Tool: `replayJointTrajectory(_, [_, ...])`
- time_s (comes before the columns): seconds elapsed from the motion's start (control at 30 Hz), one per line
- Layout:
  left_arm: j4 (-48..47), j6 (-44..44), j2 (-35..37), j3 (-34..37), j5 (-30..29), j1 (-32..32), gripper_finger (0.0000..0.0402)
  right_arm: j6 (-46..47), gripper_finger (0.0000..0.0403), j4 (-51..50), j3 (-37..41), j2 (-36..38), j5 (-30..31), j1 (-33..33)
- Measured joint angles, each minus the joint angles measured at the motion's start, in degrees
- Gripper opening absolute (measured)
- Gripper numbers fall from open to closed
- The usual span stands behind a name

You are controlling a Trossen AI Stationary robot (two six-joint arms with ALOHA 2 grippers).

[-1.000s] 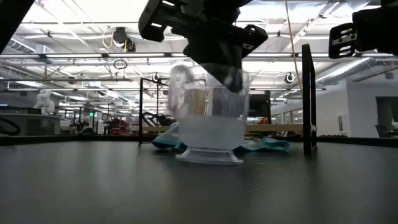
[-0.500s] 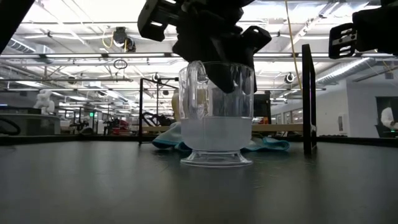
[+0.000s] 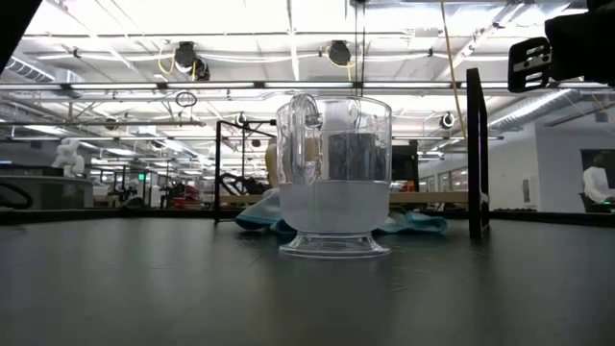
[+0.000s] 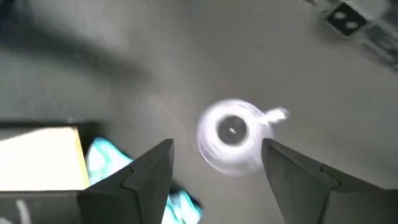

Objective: Stack small to large cups/mugs on shelf
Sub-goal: Put the transparent mug on the shelf

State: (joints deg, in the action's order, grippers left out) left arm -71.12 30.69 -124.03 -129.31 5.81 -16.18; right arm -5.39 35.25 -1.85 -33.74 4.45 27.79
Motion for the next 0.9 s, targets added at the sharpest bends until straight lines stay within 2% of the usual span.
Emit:
replayJointTrajectory(0.1, [-8.92,-0.62,0.00,-3.78,0.06,0.03,0.0211,-0.06,0.0004,-0.03,0.00,0.00,-0.02,0.00])
replayJointTrajectory(0.2, [-18.57,1.55,0.41,-5.68,2.66,-0.61,0.0149,-0.11,0.0004,-0.02,0.00,0.00,-0.02,0.01])
replayJointTrajectory(0.3, [-18.60,0.66,2.83,-3.45,5.79,-2.23,0.0074,-0.22,0.0004,-0.02,0.01,0.00,-0.02,0.01])
replayJointTrajectory(0.37, [-19.08,0.91,5.16,-1.06,9.92,-2.96,0.0026,-0.25,0.0004,0.00,0.00,0.02,-0.02,0.01])
replayJointTrajectory(0.4, [-19.10,1.55,6.49,0.00,11.72,-3.12,0.0014,-0.33,0.0004,0.02,0.00,0.02,-0.02,0.00])
replayJointTrajectory(0.57, [-18.77,-4.69,15.72,7.87,12.36,-4.36,0.0019,-0.44,0.0004,0.07,0.01,-0.04,-0.02,0.05])
replayJointTrajectory(0.7, [-18.21,-9.98,26.34,17.77,12.35,-4.58,0.0005,-0.38,0.0004,0.24,0.02,-0.02,-0.04,0.07])
replayJointTrajectory(0.9, [-4.62,-18.17,43.74,37.33,12.09,-4.52,0.0009,-0.27,0.0004,0.41,0.00,-0.02,-0.04,0.07])
